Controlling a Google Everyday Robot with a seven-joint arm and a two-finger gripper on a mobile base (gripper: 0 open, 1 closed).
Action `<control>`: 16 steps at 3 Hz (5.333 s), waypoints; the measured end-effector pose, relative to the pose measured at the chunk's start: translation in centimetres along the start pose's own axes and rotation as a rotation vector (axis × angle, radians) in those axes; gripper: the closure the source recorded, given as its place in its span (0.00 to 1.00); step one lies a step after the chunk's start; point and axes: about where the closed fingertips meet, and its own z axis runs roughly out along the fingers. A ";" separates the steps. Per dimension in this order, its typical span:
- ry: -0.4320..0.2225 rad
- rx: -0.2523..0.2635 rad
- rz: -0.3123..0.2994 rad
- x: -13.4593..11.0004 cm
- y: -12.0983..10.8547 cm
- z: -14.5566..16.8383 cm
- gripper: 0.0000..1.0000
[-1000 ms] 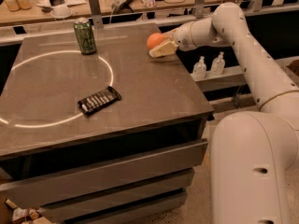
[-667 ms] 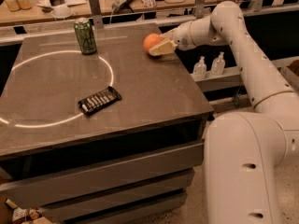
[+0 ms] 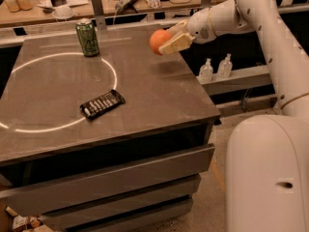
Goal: Move orange near rxbar chocolate
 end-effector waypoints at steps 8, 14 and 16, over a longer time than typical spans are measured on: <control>0.010 -0.272 0.074 0.0 17.7 6.6 0.98; 0.021 -0.262 0.001 0.8 19.0 7.6 0.00; 0.021 -0.252 -0.010 0.6 19.2 7.5 0.00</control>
Offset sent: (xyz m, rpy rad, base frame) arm -0.0284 -0.0012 0.0009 -0.0288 0.0387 0.0614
